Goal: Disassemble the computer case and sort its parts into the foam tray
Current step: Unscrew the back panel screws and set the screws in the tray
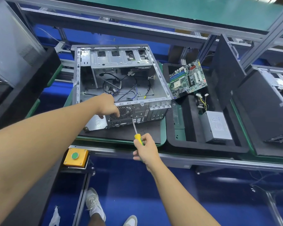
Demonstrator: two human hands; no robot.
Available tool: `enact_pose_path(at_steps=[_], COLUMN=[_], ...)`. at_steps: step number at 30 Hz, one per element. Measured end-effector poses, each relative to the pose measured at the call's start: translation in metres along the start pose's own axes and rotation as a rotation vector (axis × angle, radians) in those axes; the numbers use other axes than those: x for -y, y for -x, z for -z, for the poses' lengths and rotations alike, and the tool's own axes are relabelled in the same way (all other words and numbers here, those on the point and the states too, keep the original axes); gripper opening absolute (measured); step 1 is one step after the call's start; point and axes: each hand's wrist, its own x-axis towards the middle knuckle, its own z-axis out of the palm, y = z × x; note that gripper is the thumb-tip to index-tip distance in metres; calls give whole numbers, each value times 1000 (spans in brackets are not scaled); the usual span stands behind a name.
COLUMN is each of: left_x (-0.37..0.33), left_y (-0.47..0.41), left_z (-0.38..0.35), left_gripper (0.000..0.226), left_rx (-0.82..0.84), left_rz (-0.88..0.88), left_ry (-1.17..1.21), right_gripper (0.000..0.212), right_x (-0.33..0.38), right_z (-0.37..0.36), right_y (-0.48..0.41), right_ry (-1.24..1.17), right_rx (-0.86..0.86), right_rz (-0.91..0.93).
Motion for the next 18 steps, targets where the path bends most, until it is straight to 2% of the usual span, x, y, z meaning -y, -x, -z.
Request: enact_pose_path(at_steps=[3, 5, 7, 9, 12, 14, 18], left_x=[1, 1, 1, 1, 1, 1, 1], left_y=[0, 0, -1, 0, 0, 0, -2], left_z=[0, 0, 0, 0, 0, 0, 0], left_gripper=[40, 41, 40, 39, 39, 39, 40], left_rx=[10, 10, 6, 5, 7, 10, 10], left_rz=[-4, -5, -7, -7, 1, 5, 16], left_ry=[-6, -8, -6, -2, -3, -1, 13], right_gripper=[24, 29, 33, 35, 24, 27, 20], right_x=[7, 12, 14, 12, 5, 2, 7], right_z=[-1, 4, 8, 7, 4, -2, -11], right_y=[-2, -5, -8, -8, -7, -9, -6], right_ry=[-88, -233, -325, -231, 67, 147, 16], right_rx=[88, 160, 219, 183, -38, -134, -7], right_rz=[-122, -258, -317, -246, -31, 46, -104])
